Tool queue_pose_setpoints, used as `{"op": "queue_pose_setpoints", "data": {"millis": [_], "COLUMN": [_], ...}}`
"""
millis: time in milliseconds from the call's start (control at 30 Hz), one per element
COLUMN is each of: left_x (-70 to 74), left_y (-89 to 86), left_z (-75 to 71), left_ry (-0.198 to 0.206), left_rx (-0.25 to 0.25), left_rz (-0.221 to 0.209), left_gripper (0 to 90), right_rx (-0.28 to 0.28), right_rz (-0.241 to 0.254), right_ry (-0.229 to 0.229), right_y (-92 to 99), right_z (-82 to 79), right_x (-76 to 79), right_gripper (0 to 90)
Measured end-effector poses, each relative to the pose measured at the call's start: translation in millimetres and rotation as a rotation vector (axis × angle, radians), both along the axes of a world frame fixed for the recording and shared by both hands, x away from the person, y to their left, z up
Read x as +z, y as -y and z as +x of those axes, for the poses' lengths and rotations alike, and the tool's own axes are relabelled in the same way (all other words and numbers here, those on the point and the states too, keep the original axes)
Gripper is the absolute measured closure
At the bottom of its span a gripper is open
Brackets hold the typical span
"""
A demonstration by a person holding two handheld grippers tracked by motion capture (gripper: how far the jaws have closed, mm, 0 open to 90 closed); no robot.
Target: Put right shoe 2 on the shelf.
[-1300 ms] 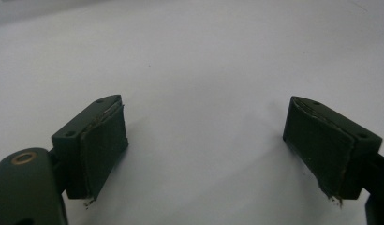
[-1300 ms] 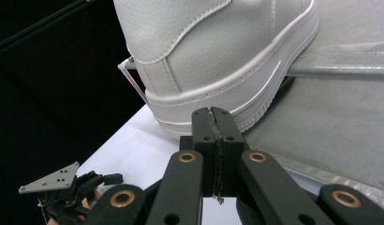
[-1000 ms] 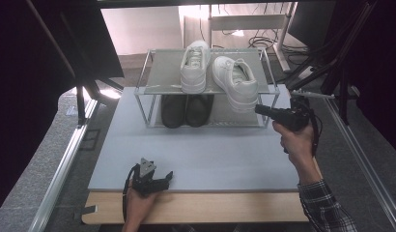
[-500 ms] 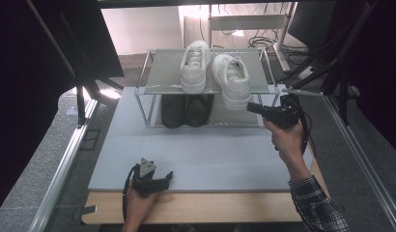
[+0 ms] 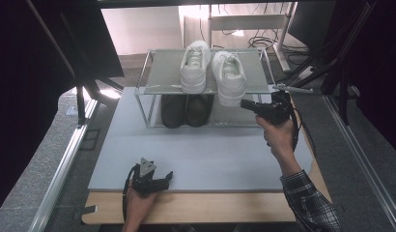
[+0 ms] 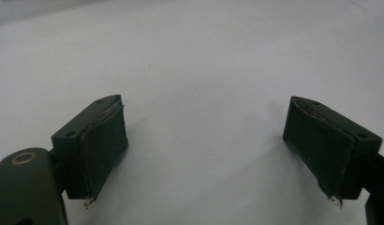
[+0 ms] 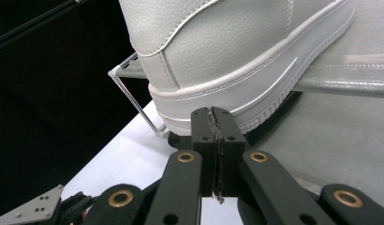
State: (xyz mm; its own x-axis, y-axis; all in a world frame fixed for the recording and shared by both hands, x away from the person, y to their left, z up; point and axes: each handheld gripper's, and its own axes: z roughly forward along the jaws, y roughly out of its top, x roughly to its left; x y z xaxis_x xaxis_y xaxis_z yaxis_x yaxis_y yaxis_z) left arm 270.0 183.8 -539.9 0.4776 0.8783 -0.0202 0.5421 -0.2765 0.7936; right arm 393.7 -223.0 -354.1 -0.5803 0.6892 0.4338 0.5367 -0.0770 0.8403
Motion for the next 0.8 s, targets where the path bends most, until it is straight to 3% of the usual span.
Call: {"op": "queue_pose_setpoints", "data": {"millis": [800], "left_x": [0.2], "left_y": [-0.3], "left_z": [-0.1], "left_ry": [-0.002], "left_rx": [-0.002], "left_rz": [0.004], "left_gripper": [13.3], "right_rx": [-0.039], "right_rz": [-0.020], "right_ry": [0.005], "right_y": [-21.7], "right_z": [18.3], "right_x": [-2.6], "right_gripper": [89.1]}}
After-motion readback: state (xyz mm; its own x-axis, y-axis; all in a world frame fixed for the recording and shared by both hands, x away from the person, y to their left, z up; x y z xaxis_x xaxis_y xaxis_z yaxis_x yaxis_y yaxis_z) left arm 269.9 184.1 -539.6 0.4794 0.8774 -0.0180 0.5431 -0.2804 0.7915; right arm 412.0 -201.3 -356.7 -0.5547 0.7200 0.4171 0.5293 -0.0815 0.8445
